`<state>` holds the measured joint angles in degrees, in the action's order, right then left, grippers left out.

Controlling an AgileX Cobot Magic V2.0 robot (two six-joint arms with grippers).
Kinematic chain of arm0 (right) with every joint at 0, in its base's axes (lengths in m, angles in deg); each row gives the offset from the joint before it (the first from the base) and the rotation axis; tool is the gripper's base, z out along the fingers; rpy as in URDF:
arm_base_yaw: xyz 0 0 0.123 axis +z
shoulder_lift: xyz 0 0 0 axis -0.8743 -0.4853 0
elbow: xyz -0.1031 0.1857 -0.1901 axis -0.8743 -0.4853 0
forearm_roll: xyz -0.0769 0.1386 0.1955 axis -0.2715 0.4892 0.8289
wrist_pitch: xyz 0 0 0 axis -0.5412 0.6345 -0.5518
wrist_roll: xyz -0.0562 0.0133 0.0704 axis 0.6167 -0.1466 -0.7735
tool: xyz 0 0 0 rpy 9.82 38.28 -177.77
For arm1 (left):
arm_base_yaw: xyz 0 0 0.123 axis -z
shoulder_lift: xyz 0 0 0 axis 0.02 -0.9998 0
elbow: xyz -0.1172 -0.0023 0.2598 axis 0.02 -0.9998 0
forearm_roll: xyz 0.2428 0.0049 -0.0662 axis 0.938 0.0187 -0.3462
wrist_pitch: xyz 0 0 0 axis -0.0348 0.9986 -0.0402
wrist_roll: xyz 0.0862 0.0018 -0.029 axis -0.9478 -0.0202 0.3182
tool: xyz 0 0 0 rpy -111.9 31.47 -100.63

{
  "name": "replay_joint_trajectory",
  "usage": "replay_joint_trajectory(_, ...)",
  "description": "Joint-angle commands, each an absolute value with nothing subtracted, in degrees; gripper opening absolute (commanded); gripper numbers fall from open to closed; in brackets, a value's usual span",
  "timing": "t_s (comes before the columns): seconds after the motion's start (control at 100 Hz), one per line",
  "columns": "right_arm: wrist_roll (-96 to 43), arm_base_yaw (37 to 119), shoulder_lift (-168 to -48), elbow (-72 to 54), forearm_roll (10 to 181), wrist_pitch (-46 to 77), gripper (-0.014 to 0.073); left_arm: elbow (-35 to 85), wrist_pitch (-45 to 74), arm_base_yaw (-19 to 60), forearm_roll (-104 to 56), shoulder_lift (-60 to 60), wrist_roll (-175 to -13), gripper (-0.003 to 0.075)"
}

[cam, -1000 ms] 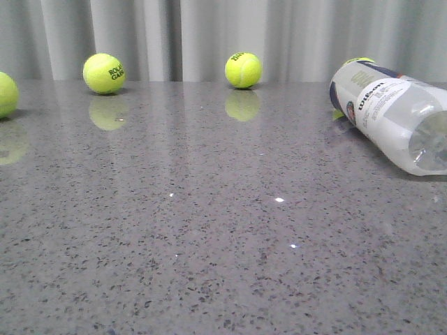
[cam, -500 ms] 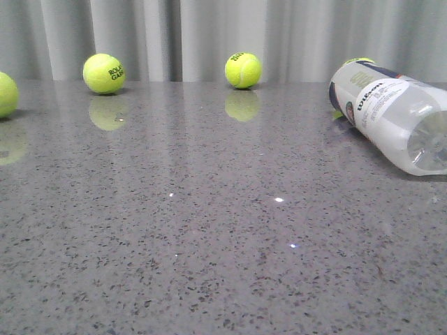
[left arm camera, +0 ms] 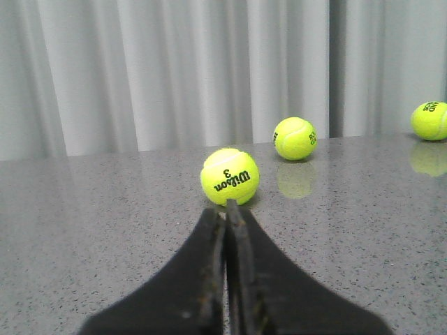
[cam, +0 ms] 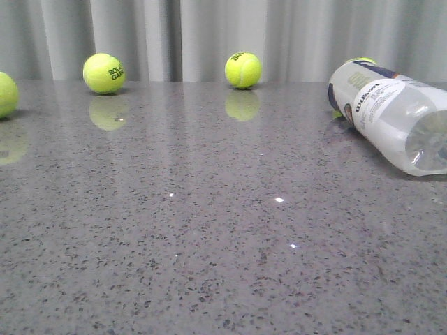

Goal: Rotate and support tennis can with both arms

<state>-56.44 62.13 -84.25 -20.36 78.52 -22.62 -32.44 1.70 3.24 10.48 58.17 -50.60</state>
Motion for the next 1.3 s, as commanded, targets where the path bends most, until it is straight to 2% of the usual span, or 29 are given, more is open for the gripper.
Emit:
replay_joint_trajectory(0.0, -55.59, 62.07, -84.88, -18.72, 79.57, -19.23, 0.0544, -35.16, -3.13, 3.07, 10.45, 60.42, -50.15, -0.0021)
replay_joint_trajectory(0.06, -55.59, 62.07, -84.88, -18.72, 80.49, -19.42, 0.0670, -35.16, -3.13, 3.07, 10.45, 60.42, -50.15, -0.0021)
replay_joint_trajectory(0.16, -54.96, 62.07, -84.88, -18.72, 81.89, -19.30, 0.0634, -35.16, -3.13, 3.07, 10.45, 60.42, -50.15, -0.0021)
replay_joint_trajectory(0.27, -49.69, 62.07, -86.19, -18.37, 86.15, -18.22, 0.0635, -35.16, -3.13, 3.07, 10.45, 60.42, -50.15, -0.0021)
replay_joint_trajectory(0.54, -39.42, 62.07, -99.53, -14.32, 98.16, -15.45, 0.0635, -35.16, -3.13, 3.07, 10.45, 60.42, -50.15, -0.0021)
replay_joint_trajectory(0.93, -36.29, 67.45, -123.08, -3.46, 98.71, -9.14, 0.0635, -35.16, -3.13, 3.07, 10.45, 60.42, -50.15, -0.0021)
replay_joint_trajectory(1.29, -35.86, 67.87, -134.63, -0.47, 97.67, -4.94, 0.0635, -35.16, -3.13, 3.07, 10.45, 60.42, -50.15, -0.0021)
